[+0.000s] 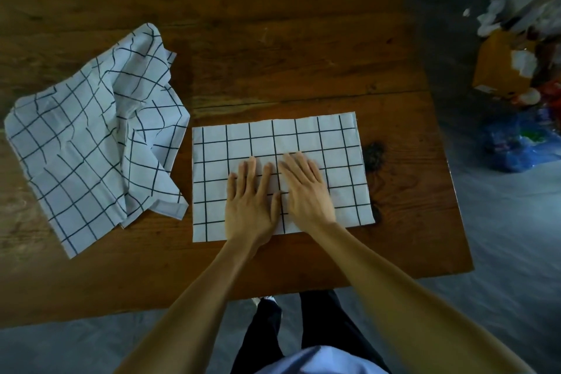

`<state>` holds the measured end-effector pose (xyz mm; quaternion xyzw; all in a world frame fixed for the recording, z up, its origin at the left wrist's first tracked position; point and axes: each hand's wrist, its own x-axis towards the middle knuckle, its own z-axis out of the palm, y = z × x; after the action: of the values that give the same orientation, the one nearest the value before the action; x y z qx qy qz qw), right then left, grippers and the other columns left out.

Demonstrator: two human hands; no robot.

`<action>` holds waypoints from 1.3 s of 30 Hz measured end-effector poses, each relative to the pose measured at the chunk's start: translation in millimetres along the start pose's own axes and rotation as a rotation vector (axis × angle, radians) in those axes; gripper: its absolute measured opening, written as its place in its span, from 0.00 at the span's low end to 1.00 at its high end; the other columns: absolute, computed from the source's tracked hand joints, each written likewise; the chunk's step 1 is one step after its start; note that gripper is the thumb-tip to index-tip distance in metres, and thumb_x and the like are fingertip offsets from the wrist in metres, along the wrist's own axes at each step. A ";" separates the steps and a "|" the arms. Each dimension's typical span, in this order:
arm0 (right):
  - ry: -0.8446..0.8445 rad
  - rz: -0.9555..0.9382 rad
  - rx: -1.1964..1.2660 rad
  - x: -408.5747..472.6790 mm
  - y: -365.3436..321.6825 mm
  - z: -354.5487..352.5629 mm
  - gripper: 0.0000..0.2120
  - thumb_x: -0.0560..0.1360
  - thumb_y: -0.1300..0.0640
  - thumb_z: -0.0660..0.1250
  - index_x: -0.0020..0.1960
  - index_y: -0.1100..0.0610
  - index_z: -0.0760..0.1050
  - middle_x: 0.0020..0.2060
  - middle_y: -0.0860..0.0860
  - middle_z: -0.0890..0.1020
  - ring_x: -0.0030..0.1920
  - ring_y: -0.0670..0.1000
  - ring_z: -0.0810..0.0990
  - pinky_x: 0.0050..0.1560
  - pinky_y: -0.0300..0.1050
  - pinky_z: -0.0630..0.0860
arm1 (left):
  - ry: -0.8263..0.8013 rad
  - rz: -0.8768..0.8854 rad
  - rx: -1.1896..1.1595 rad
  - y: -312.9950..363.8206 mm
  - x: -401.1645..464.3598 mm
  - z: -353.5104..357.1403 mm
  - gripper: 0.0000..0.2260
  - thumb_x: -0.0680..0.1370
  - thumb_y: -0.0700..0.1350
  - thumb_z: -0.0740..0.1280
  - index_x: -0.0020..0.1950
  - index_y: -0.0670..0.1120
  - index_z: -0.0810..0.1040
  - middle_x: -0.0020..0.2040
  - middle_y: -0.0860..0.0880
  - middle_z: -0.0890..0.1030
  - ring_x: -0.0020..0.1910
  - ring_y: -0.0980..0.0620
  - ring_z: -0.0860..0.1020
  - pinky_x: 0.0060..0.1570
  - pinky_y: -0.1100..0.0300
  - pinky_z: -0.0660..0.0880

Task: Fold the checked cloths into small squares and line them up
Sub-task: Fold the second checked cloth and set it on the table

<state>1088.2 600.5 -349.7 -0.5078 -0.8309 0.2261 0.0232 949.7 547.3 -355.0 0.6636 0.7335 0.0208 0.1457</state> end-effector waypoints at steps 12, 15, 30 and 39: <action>0.138 0.164 -0.114 -30.5 56.9 -15.5 0.24 0.82 0.48 0.48 0.77 0.52 0.58 0.78 0.56 0.55 0.78 0.55 0.47 0.78 0.54 0.48 | -0.022 -0.004 0.015 0.8 1.1 -8.3 0.27 0.81 0.59 0.45 0.78 0.51 0.48 0.78 0.43 0.47 0.77 0.45 0.42 0.75 0.49 0.42; 0.149 0.154 -0.109 -31.2 56.3 -16.4 0.24 0.82 0.48 0.48 0.77 0.53 0.59 0.77 0.57 0.56 0.78 0.55 0.48 0.77 0.56 0.49 | -0.020 -0.013 0.003 -12.5 -1.9 -12.4 0.28 0.80 0.60 0.45 0.78 0.50 0.51 0.78 0.43 0.48 0.77 0.45 0.44 0.74 0.49 0.43; 0.102 0.166 -0.130 -28.8 55.3 -19.5 0.26 0.82 0.46 0.42 0.77 0.53 0.57 0.78 0.57 0.54 0.78 0.56 0.46 0.77 0.53 0.42 | 0.087 0.127 -0.139 -41.8 -32.2 -32.8 0.20 0.79 0.54 0.55 0.64 0.44 0.74 0.64 0.42 0.73 0.67 0.44 0.67 0.67 0.44 0.66; 0.019 0.025 0.011 -48.7 13.3 -22.7 0.28 0.81 0.44 0.42 0.77 0.53 0.57 0.78 0.55 0.50 0.78 0.53 0.42 0.77 0.54 0.42 | 0.017 0.361 -0.044 -25.7 -46.3 -34.7 0.12 0.72 0.52 0.72 0.49 0.46 0.83 0.58 0.44 0.79 0.62 0.43 0.75 0.61 0.46 0.74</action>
<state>1128.9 572.0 -325.4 -0.5203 -0.8229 0.2263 0.0311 920.0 504.6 -318.9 0.7809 0.6031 0.0681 0.1477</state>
